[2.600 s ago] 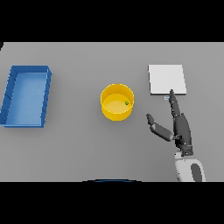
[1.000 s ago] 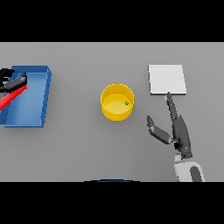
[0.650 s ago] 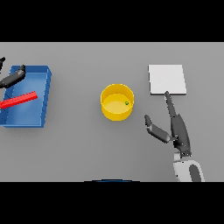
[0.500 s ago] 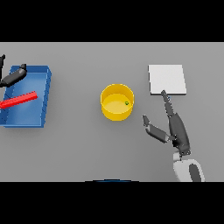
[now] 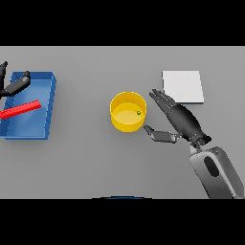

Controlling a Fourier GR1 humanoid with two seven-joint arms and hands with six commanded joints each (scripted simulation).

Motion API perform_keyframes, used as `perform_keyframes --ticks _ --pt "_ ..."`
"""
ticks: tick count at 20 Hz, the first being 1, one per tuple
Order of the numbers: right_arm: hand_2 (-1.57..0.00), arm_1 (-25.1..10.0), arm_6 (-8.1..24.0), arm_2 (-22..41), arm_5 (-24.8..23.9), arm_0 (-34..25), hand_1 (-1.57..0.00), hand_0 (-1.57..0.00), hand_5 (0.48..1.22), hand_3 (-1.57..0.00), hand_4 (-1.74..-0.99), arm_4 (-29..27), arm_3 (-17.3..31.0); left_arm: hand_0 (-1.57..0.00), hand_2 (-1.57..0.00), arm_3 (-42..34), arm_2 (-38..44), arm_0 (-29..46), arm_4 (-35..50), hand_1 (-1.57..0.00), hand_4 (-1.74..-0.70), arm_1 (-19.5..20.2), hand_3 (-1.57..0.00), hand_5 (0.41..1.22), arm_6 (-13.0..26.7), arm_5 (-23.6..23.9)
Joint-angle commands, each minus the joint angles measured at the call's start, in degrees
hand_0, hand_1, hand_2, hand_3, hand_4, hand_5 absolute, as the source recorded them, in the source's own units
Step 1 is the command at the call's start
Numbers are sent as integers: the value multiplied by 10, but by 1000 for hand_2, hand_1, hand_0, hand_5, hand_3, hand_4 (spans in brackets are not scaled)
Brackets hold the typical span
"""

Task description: Pick up the red beaker and tilt it to pour out 1 green nut into yellow bowl. Pick up the yellow bowl and place it on the metallic measuring scale.

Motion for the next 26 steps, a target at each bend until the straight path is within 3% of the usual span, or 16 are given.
perform_keyframes --ticks 1,4,8,13,19,26 --pt "1 -12 -6 12 12 -19 1 1 669 1 -1278 16 11 -3 -2 0 1 6 -2 -2 -795 3 -2 708 -8 4" --pt "1 -21 -16 55 46 -81 1 1 664 1 -1270 57 41 -1 0 0 0 -5 0 0 -794 0 0 719 -4 -1" --pt "1 -33 -27 78 93 -123 1 1 656 1 -1274 65 65 0 0 4 -5 -2 -4 0 -798 -4 0 723 -5 -1" --pt "1 -28 -55 113 129 -192 1 1 685 1 -1261 84 141 1 1 7 -5 -10 -6 1 -796 -4 1 716 -2 -3" --pt "1 -9 -80 143 147 -223 1 1 681 1 -1250 97 205 1 1 4 -3 -9 -4 1 -795 0 1 732 -13 -7" --pt "1 1 -73 164 181 -263 1 1 674 1 -1303 109 255 1 1 0 -2 -6 -2 1 -799 3 1 738 -7 -5"
